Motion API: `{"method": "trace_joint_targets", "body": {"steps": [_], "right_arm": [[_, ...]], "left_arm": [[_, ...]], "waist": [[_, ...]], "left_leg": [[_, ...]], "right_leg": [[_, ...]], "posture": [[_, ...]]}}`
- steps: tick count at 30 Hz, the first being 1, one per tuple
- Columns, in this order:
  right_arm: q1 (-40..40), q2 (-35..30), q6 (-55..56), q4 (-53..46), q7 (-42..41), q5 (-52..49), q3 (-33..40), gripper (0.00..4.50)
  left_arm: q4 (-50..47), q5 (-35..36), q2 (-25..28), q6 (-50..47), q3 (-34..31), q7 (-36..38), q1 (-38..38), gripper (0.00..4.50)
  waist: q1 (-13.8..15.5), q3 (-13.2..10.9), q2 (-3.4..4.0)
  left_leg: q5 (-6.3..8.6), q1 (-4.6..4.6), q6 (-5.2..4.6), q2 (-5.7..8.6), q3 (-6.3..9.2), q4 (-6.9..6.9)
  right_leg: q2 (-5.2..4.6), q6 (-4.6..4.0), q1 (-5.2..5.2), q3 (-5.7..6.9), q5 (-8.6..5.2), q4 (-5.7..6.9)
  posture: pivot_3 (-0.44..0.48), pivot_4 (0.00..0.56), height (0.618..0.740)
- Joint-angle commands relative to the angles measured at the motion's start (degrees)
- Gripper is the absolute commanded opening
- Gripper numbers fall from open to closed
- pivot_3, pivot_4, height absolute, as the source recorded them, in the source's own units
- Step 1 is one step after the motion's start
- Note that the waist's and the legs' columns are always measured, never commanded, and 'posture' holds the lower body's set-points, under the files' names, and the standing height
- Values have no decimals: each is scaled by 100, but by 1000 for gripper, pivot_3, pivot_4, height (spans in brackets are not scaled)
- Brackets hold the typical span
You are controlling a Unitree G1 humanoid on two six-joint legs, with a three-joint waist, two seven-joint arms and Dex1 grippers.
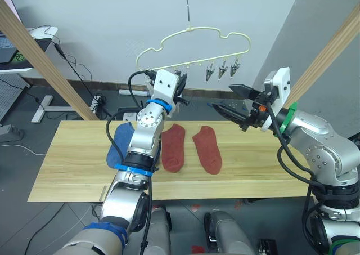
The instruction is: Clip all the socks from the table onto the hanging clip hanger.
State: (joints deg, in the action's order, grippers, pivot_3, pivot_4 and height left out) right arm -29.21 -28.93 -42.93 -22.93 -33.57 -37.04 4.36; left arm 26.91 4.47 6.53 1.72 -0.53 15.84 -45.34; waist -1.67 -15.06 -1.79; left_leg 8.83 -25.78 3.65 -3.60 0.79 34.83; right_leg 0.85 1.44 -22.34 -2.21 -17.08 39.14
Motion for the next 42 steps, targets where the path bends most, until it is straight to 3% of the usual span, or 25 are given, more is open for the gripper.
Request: {"method": "trace_joint_targets", "body": {"steps": [1,6,15,24,31,34,42], "right_arm": [[120,-17,159,-223,20,85,-33,4500],[226,-247,298,416,224,1203,-840,4500],[-361,487,1120,3179,443,2729,-1943,4500],[-1267,1487,2123,6194,449,3427,-2025,4500],[-1273,1891,2491,7085,410,3838,-2120,4500],[-1178,1903,2539,7109,326,3889,-2043,3960],[-788,1701,2476,6458,110,3971,-1991,1329]], "left_arm": [[-242,81,-34,75,-28,53,-70,295],[-465,311,-22,-279,-96,197,-19,295],[-1469,1508,56,-2365,-553,550,148,295],[-1839,3398,396,-4889,-1724,446,29,295],[-2039,4320,460,-5857,-2234,144,-5,295],[-2117,4439,492,-5951,-2272,11,18,295],[-2265,4549,534,-5988,-2250,-131,173,295]], "waist": [[2,0,0],[-5,0,0],[-17,-1,2],[-17,-2,2],[-12,-1,2],[-11,-1,2],[-9,-1,2]], "left_leg": [[0,0,0,0,0,0],[0,0,0,0,0,0],[-1,0,1,-1,0,1],[-1,4,1,-3,4,0],[-1,10,3,-3,5,2],[-1,18,3,-2,5,3],[-2,46,4,-2,-2,3]], "right_leg": [[0,0,0,0,0,0],[0,4,0,1,-2,0],[0,2,-2,-1,-1,2],[0,-12,-2,2,7,10],[-3,-13,2,2,8,18],[-3,-13,2,1,7,34],[-2,2,13,-9,-1,59]], "posture": [[-45,249,740],[-48,250,740],[-41,254,740],[-1,254,740],[20,256,740],[29,256,740],[28,254,740]]}}
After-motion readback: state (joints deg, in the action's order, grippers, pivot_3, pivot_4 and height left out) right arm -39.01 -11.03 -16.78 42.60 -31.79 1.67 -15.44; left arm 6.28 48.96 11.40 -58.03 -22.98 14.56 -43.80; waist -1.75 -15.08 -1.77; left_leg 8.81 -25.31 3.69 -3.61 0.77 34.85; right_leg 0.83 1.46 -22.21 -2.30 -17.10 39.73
